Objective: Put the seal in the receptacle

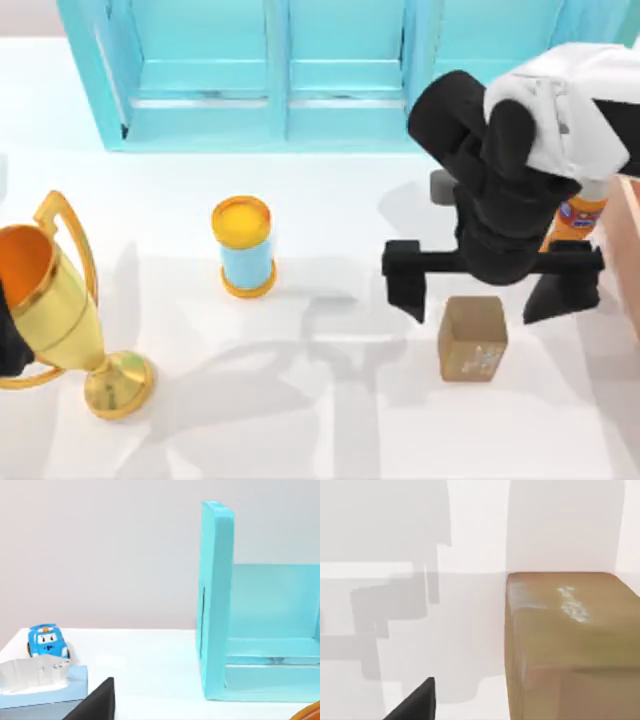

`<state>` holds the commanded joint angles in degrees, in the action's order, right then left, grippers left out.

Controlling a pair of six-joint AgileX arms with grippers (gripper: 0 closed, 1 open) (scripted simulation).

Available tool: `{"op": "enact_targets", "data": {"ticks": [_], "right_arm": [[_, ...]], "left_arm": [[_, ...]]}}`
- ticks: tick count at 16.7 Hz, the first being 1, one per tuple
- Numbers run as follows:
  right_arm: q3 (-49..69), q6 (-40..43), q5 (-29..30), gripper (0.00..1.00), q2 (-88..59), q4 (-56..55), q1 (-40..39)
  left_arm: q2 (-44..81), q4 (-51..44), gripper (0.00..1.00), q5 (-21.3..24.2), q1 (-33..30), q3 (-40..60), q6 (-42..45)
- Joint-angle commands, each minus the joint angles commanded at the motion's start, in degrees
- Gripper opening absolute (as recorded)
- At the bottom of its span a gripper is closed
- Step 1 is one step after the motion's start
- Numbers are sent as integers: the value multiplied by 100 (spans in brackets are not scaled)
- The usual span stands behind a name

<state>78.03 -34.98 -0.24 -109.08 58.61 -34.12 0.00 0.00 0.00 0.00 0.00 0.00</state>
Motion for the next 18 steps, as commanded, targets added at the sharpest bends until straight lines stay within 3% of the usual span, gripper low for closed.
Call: {"op": "enact_targets", "data": {"ticks": [4, 9, 18], "right_arm": [[-617, -22, 2, 100, -245, -854, -17], [-689, -22, 2, 100, -269, -932, -18], [-689, -22, 2, 32, -269, -932, -18]], "left_arm": [[0, 0, 100, 0, 0, 0, 0], [0, 0, 100, 0, 0, 0, 0], [0, 0, 100, 0, 0, 0, 0]]}}
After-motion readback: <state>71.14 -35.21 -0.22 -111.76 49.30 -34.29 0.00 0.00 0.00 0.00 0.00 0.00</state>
